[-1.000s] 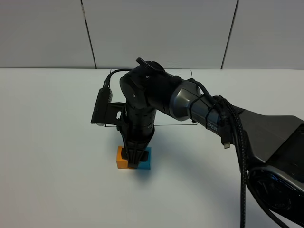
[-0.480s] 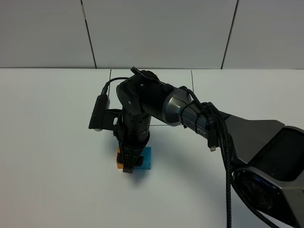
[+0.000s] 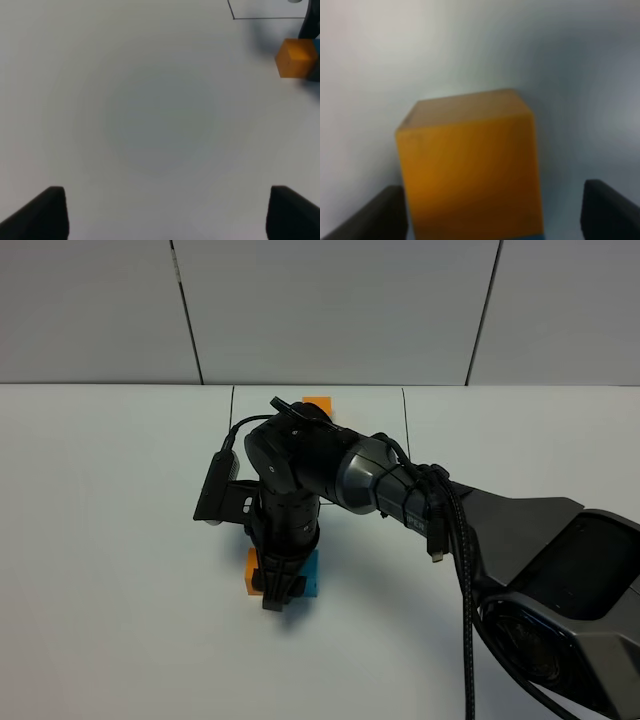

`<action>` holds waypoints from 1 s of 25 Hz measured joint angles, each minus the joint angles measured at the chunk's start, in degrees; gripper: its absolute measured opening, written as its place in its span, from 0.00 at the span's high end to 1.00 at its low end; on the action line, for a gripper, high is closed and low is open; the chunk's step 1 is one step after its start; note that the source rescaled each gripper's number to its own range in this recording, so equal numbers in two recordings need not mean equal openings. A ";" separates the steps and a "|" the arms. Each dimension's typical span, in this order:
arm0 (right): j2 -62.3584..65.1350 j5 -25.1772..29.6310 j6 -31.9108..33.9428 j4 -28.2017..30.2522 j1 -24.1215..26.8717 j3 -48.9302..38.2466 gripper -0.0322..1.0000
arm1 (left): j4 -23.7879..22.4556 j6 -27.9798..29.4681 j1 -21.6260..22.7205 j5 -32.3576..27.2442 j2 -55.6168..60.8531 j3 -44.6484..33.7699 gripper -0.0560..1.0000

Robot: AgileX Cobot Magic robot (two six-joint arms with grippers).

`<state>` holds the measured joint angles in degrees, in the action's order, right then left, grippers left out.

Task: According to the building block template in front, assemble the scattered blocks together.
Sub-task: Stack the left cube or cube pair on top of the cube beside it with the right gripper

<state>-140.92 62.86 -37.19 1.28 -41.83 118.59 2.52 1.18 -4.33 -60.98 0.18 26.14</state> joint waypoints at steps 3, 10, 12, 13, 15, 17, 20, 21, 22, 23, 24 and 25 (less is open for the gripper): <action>-0.31 -0.26 0.18 0.00 0.00 0.06 0.13 | 0.00 0.00 0.00 0.00 0.00 0.00 0.03; -1.44 -0.32 1.11 0.19 0.30 0.06 0.17 | 0.00 0.00 0.00 0.00 0.00 0.00 0.03; -1.44 -0.32 1.25 0.19 0.36 0.06 0.17 | 0.00 0.00 0.00 0.00 0.00 0.00 0.03; -1.44 -0.32 1.29 0.19 0.36 0.06 0.17 | 0.00 0.00 0.00 0.00 0.00 0.00 0.03; -1.44 -0.32 1.43 0.15 0.43 0.06 0.18 | 0.00 0.00 0.00 0.00 0.00 0.00 0.03; -1.44 -0.32 1.50 0.03 0.43 0.06 0.21 | 0.00 0.00 0.00 0.00 0.00 0.00 0.03; -1.50 -0.32 1.50 -0.30 0.47 0.06 0.27 | 0.00 0.00 0.00 0.00 0.00 0.00 0.03; -1.50 -0.26 1.56 -0.35 0.47 0.06 0.31 | 0.00 0.00 0.00 0.00 0.00 0.00 0.03; -1.56 -0.26 1.56 -0.48 0.47 0.06 0.36 | 0.00 0.00 0.00 0.00 0.00 0.00 0.03; -1.63 -0.11 1.56 -0.57 0.47 0.12 0.42 | 0.00 0.00 0.00 0.00 0.00 0.00 0.03; -1.74 0.11 1.56 -0.85 0.47 0.18 0.50 | 0.00 0.00 0.00 0.00 0.00 0.00 0.03; -1.81 0.40 1.56 -1.28 0.47 0.34 0.57 | 0.00 0.00 0.00 0.00 0.00 0.00 0.03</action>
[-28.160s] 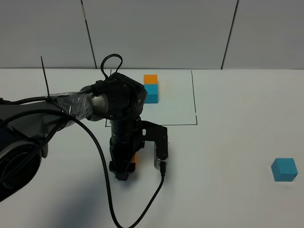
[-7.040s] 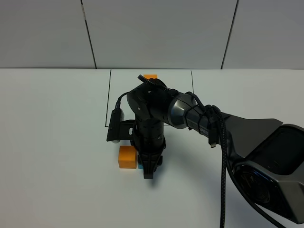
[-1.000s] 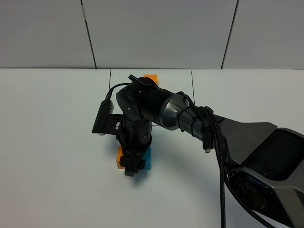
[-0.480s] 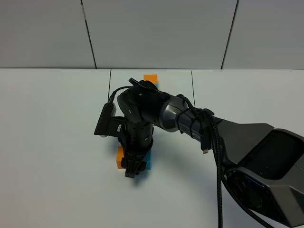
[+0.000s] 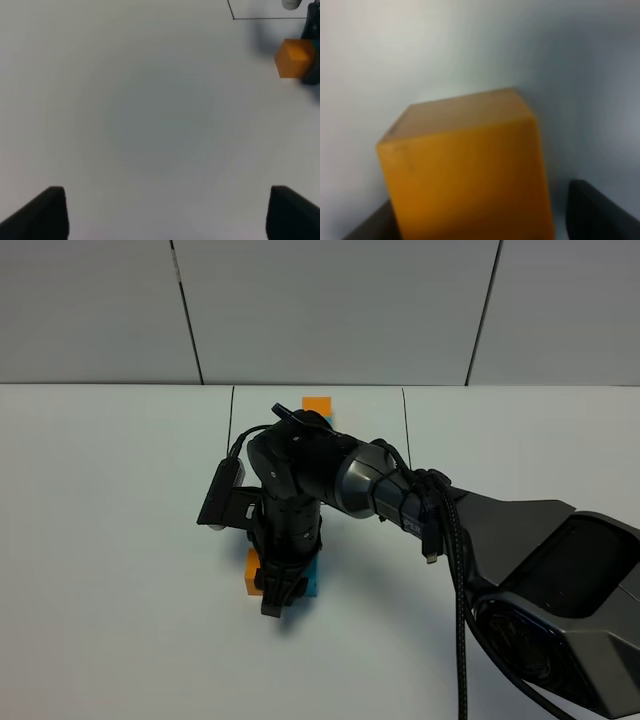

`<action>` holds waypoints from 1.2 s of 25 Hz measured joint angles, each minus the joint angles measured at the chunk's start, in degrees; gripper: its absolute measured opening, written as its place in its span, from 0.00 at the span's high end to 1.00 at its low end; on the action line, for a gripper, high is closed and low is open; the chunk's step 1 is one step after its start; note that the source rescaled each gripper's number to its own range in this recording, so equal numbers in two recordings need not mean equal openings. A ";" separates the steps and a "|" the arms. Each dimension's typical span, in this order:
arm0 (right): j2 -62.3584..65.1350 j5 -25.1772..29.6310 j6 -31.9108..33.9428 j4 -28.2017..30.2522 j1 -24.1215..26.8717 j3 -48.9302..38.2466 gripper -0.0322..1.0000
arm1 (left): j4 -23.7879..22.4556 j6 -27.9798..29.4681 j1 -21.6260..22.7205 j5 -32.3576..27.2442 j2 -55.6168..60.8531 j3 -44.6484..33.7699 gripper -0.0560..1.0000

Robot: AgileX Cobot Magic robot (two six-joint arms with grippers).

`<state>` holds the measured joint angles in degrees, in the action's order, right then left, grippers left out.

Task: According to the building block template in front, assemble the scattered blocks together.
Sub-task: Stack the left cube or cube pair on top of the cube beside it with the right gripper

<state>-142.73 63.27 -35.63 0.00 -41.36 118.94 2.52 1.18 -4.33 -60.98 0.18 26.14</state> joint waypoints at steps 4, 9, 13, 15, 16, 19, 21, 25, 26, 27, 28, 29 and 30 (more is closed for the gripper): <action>-0.18 0.38 0.18 -1.00 0.00 0.17 0.97 | 0.00 0.00 0.00 0.00 0.00 0.00 0.03; -0.18 0.26 2.20 -1.21 0.00 0.17 0.97 | 0.00 0.00 0.00 0.00 0.00 0.00 0.03; -0.18 0.08 4.16 -1.21 0.00 0.18 0.97 | 0.00 0.00 0.00 0.00 0.00 0.00 0.03; -0.18 -0.11 6.10 -1.21 0.00 0.23 0.97 | 0.00 0.00 0.00 0.00 0.00 0.00 0.03; -0.12 -0.18 7.03 -1.21 0.00 0.23 0.97 | 0.00 0.00 0.00 0.00 0.00 0.00 0.03; 0.34 -0.06 9.90 -1.27 0.00 0.23 0.97 | 0.00 0.00 0.00 0.00 0.00 0.00 0.03; 1.13 0.25 12.97 -1.26 0.00 0.18 0.97 | 0.00 0.00 0.00 0.00 0.00 0.00 0.03; 5.14 2.36 19.88 -1.28 0.00 0.18 0.97 | 0.00 0.00 0.00 0.00 0.00 0.00 0.03; 6.12 2.64 22.20 -1.21 0.08 0.18 0.97 | 0.00 0.00 0.00 0.00 0.00 0.00 0.03; 7.17 2.89 24.79 -1.05 0.20 0.18 0.97 | 0.00 0.00 0.00 0.00 0.00 0.00 0.03; 8.04 3.11 27.11 -0.77 0.27 0.18 0.97 | 0.00 0.00 0.00 0.00 0.00 0.00 0.03; 8.74 3.20 29.97 -0.68 0.61 0.18 0.97 | 0.00 0.00 0.00 0.00 0.00 0.00 0.03; 9.18 3.43 32.93 -0.68 0.86 0.18 0.97 | 0.00 0.00 0.00 0.00 0.00 0.00 0.03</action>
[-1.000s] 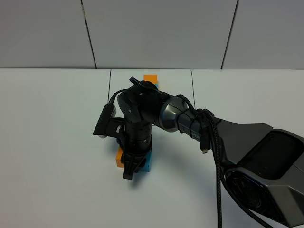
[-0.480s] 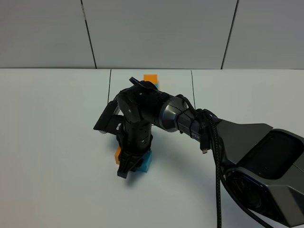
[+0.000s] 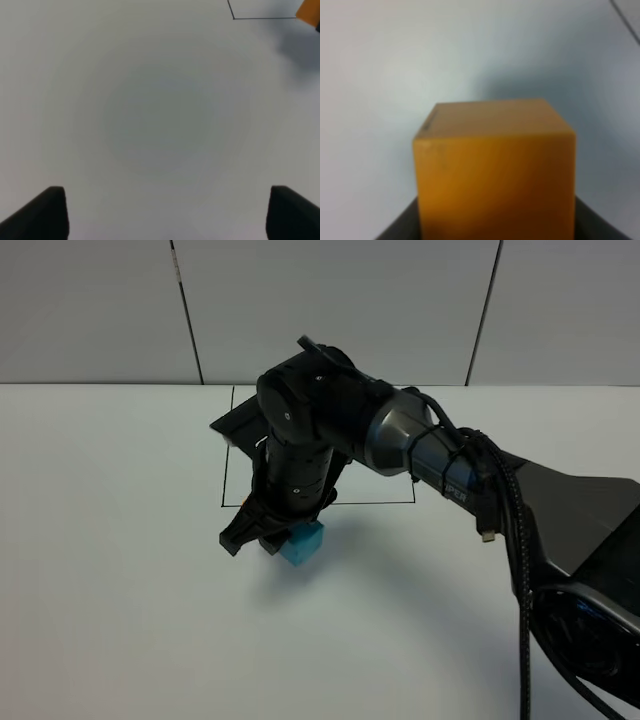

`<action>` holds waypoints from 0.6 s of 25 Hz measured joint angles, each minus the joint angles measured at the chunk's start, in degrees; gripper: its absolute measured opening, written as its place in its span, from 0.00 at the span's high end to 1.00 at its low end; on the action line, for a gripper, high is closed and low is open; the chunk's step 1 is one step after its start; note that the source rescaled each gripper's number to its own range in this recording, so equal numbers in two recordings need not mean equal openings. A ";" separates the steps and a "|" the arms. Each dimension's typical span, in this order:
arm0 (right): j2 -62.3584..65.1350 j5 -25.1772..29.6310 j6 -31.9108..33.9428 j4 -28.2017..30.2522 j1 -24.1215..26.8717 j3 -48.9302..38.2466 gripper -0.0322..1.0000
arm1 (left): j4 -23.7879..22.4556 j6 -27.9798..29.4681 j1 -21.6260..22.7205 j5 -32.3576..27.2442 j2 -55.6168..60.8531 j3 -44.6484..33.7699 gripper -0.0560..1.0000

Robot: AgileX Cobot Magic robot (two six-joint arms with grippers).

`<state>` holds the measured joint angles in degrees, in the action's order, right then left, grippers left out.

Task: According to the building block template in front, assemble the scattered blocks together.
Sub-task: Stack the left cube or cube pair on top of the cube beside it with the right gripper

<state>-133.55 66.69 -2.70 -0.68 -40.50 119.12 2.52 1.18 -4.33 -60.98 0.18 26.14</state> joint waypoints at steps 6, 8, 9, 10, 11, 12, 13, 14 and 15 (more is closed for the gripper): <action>1.00 1.70 15.23 -1.66 4.01 0.00 0.97 | 0.00 0.00 0.00 0.00 0.00 0.00 0.03; 1.00 2.14 18.48 -2.25 4.97 0.00 0.97 | 0.00 0.00 0.00 0.00 0.00 0.00 0.03; 1.00 2.21 19.74 -2.30 5.26 0.00 0.97 | 0.00 0.00 0.00 0.00 0.00 0.00 0.03; 1.00 2.21 21.32 -2.49 5.58 0.00 0.97 | 0.00 0.00 0.00 0.00 0.00 0.00 0.03; 1.00 2.21 22.73 -2.72 5.71 0.00 0.97 | 0.00 0.00 0.00 0.00 0.00 0.00 0.03; 1.00 2.16 24.08 -2.73 5.91 0.00 0.97 | 0.00 0.00 0.00 0.00 0.00 0.00 0.03; 1.00 2.07 25.15 -2.73 6.19 0.00 0.97 | 0.00 -0.05 0.00 0.00 0.00 0.00 0.03; 1.00 1.75 26.62 -2.73 6.27 0.00 0.97 | 0.00 -0.05 0.00 0.00 0.00 0.00 0.03; 1.00 1.27 28.14 -2.67 6.39 0.00 0.97 | 0.00 -0.05 0.00 0.00 0.00 0.00 0.03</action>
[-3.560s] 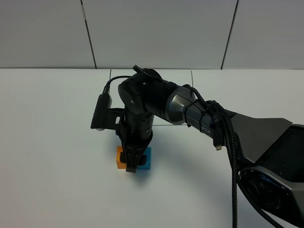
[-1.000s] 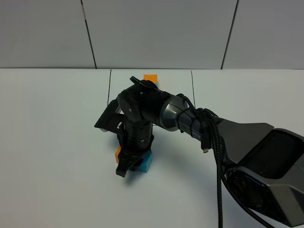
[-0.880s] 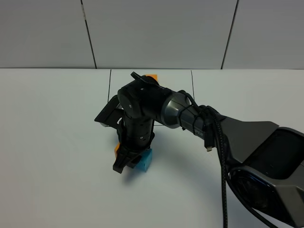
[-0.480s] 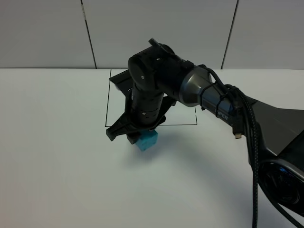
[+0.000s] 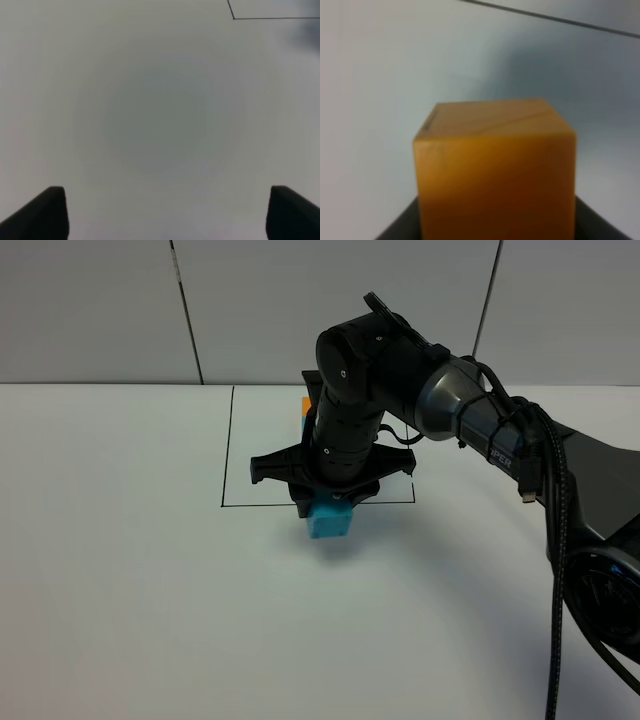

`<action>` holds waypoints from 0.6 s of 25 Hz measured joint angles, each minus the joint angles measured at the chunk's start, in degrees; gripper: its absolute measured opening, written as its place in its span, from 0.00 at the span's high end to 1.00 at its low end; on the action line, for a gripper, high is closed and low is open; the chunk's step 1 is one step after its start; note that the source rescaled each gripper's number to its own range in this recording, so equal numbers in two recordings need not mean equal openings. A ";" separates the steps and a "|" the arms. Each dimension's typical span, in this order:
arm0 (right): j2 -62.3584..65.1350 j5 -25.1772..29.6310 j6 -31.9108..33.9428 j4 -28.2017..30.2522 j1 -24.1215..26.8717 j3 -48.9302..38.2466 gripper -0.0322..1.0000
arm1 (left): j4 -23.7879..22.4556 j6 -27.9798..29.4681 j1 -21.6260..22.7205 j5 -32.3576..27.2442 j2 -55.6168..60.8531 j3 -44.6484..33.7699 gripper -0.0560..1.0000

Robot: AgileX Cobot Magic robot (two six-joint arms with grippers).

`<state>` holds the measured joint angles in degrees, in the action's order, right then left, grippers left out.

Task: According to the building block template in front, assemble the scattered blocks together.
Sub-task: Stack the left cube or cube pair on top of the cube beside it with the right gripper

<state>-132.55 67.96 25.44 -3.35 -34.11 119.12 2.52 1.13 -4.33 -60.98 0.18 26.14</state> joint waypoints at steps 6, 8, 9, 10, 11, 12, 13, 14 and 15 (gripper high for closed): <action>0.07 -4.12 7.02 0.12 0.43 -1.57 0.97 | 0.00 0.00 0.00 0.00 0.00 0.00 0.03; 0.07 -4.55 7.90 0.35 0.43 -2.95 0.97 | 0.00 0.00 0.00 0.00 0.00 0.00 0.03; 0.07 -4.64 8.32 0.81 0.43 -3.63 0.97 | 0.00 0.00 0.00 0.00 0.00 0.00 0.03; 0.07 -4.64 8.72 1.26 0.43 -4.17 0.97 | 0.00 0.00 0.00 0.00 0.00 0.00 0.03; 0.07 -4.79 9.15 1.66 0.43 -4.58 0.97 | 0.00 0.00 0.00 0.00 0.00 0.00 0.03; 0.07 -4.79 9.43 2.17 0.43 -4.95 0.97 | 0.00 0.00 0.00 0.00 0.00 0.00 0.03; 0.07 -5.04 9.68 2.61 0.43 -5.39 0.97 | 0.00 0.00 0.00 0.00 0.00 0.00 0.03; 0.07 -5.25 9.94 2.94 0.43 -5.83 0.97 | 0.00 0.00 0.00 0.00 0.00 0.00 0.03; 0.07 -5.60 10.23 3.35 0.43 -6.48 0.97 | 0.00 0.00 0.00 0.00 0.00 0.00 0.03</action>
<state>-132.49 62.37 35.67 0.00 -33.68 112.64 2.52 1.13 -4.33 -60.98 0.18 26.14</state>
